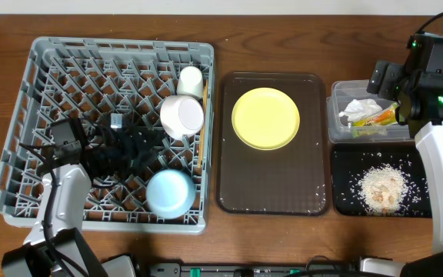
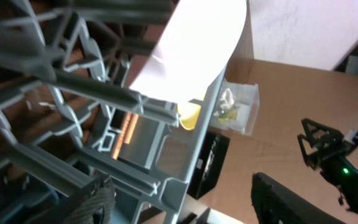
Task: Sort waste into correct bins and load items into the dishwasher rack
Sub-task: 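Lower the light-blue bowl into the rack's lower middle area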
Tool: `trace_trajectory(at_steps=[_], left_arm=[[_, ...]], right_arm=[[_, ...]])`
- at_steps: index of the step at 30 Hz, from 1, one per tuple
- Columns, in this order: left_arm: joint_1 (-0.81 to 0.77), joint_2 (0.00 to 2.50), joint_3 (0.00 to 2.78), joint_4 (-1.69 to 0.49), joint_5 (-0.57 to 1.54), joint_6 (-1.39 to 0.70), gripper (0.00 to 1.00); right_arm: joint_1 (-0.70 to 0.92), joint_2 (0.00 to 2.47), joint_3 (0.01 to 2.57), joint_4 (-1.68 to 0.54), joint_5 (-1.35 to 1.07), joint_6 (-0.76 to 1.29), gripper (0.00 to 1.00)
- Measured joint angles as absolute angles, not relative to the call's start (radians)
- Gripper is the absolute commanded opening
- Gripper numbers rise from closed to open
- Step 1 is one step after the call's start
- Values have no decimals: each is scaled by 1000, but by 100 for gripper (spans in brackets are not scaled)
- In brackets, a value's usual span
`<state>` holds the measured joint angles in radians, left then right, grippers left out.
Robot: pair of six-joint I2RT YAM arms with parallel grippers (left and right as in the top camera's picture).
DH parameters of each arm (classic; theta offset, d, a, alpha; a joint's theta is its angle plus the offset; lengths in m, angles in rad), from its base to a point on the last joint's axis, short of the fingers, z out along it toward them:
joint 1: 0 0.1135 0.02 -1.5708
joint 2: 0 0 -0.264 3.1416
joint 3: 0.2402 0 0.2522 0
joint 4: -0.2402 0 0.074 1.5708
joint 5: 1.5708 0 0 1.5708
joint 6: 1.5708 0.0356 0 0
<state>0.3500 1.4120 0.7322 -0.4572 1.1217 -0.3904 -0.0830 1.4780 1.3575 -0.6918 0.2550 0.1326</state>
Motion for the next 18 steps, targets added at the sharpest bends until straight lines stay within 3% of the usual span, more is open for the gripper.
trace_trajectory(at_steps=[7, 12, 18], left_arm=[[350, 1404, 874, -493, 1067, -403, 77], [340, 1304, 1014, -621, 961, -418, 64], [152, 1151, 1150, -722, 720, -429, 63]], right_arm=[[-83, 1478, 1357, -692, 255, 133, 99], [-83, 1478, 1357, -692, 255, 133, 99], [-83, 1478, 1357, -692, 255, 133, 99]])
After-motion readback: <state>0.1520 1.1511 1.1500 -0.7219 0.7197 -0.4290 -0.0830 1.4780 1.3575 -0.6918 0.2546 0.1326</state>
